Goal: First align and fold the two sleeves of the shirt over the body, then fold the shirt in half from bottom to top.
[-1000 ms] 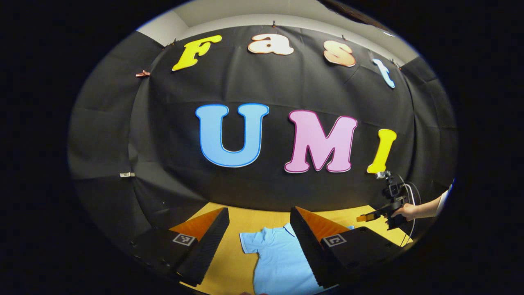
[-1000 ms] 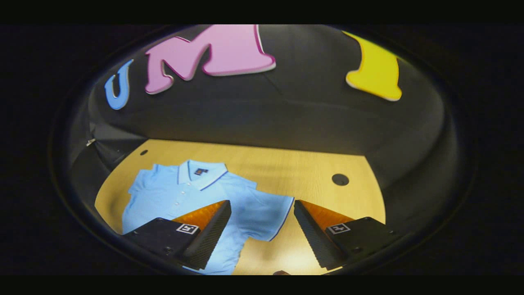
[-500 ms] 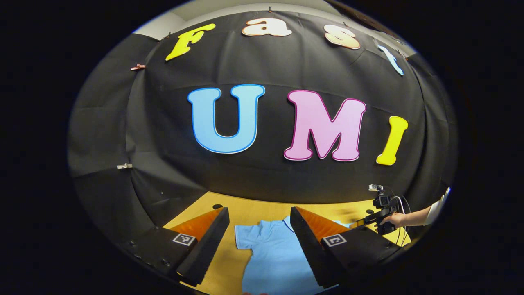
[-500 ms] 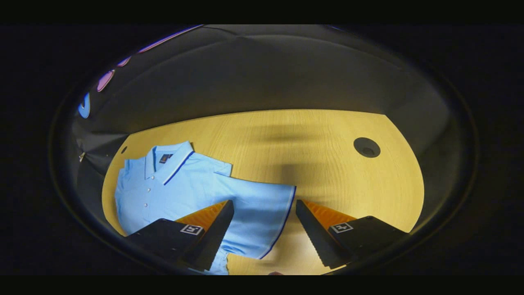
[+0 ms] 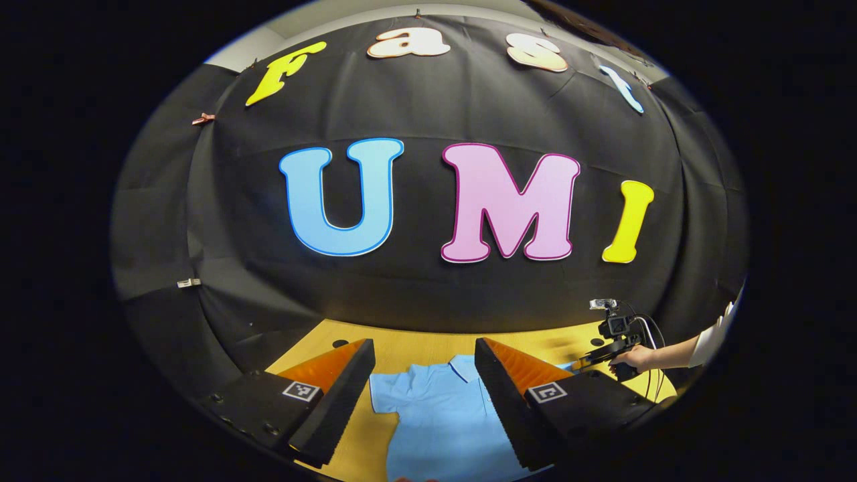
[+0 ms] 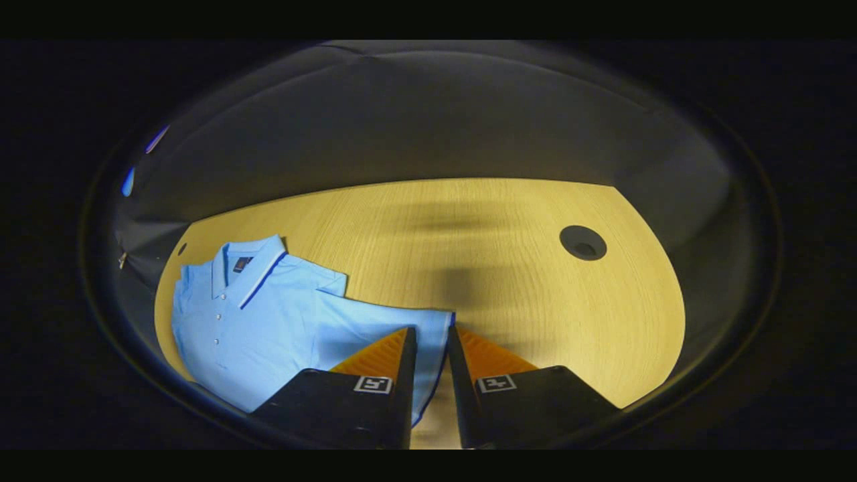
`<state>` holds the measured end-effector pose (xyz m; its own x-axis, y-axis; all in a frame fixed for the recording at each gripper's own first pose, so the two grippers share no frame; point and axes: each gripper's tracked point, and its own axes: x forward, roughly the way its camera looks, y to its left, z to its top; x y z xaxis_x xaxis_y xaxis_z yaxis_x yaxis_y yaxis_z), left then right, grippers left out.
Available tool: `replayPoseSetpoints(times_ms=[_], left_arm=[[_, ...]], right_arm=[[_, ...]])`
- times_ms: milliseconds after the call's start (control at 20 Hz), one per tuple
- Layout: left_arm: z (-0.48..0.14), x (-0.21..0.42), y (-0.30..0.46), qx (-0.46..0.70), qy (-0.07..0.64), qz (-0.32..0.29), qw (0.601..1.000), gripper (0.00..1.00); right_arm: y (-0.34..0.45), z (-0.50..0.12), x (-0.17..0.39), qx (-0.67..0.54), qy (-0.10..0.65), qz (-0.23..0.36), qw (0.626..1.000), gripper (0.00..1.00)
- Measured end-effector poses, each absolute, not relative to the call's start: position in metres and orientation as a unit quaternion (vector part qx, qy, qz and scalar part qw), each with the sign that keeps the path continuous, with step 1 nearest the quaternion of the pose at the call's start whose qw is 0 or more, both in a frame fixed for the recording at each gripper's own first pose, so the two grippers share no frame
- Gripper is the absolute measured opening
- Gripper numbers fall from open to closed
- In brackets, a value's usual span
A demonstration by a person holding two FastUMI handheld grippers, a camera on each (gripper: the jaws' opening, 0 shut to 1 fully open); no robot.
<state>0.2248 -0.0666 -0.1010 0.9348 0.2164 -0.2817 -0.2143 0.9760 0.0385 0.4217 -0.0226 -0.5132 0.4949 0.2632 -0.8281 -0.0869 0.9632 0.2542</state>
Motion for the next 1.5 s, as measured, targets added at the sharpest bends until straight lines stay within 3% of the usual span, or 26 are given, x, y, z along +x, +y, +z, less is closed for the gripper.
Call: replayPoseSetpoints(times_ms=[100,150,200,250,350,550,600,750,850,1000,1250,1300,1350,1400,1500], left_arm=[[-0.100,0.221,-0.065,0.010,0.144,0.112,0.983,0.97],[-0.099,0.219,-0.064,0.011,0.143,0.114,0.983,0.97],[-0.098,0.218,-0.064,0.010,0.142,0.116,0.983,0.97],[-0.098,0.215,-0.064,0.011,0.142,0.118,0.983,0.97],[-0.096,0.211,-0.062,0.013,0.141,0.123,0.982,0.97],[-0.094,0.204,-0.062,0.017,0.138,0.128,0.982,0.97],[-0.093,0.202,-0.061,0.018,0.137,0.131,0.982,0.97],[-0.096,0.199,-0.061,0.012,0.140,0.134,0.981,0.97],[-0.100,0.197,-0.058,0.012,0.142,0.135,0.981,0.97],[-0.129,0.200,-0.046,-0.014,0.165,0.134,0.977,0.97],[-0.214,0.224,-0.007,-0.097,0.245,0.121,0.957,0.97],[-0.226,0.233,0.004,-0.106,0.259,0.120,0.953,0.97],[-0.238,0.241,0.014,-0.117,0.273,0.116,0.948,0.97],[-0.249,0.252,0.025,-0.133,0.286,0.111,0.943,0.97],[-0.271,0.279,0.048,-0.155,0.308,0.105,0.933,0.97]], right_arm=[[-0.017,-0.511,0.421,0.110,0.493,0.105,0.857,0.06],[-0.015,-0.511,0.422,0.115,0.492,0.107,0.856,0.05],[-0.010,-0.509,0.420,0.123,0.494,0.114,0.853,0.17],[-0.001,-0.506,0.417,0.136,0.499,0.127,0.847,0.05],[0.028,-0.493,0.410,0.179,0.500,0.162,0.832,0.13],[0.090,-0.458,0.398,0.221,0.489,0.245,0.807,0.06],[0.106,-0.447,0.393,0.227,0.487,0.267,0.800,0.11],[0.150,-0.434,0.373,0.212,0.487,0.322,0.784,0.11],[0.154,-0.450,0.368,0.157,0.492,0.320,0.795,0.11],[0.144,-0.460,0.359,0.134,0.503,0.311,0.795,0.22],[0.111,-0.419,0.351,0.127,0.465,0.297,0.824,0.84],[0.105,-0.399,0.349,0.141,0.452,0.290,0.832,0.84],[0.100,-0.376,0.342,0.161,0.437,0.285,0.838,0.75],[0.097,-0.357,0.335,0.179,0.424,0.284,0.841,0.84],[0.087,-0.326,0.321,0.199,0.400,0.277,0.850,0.84]])
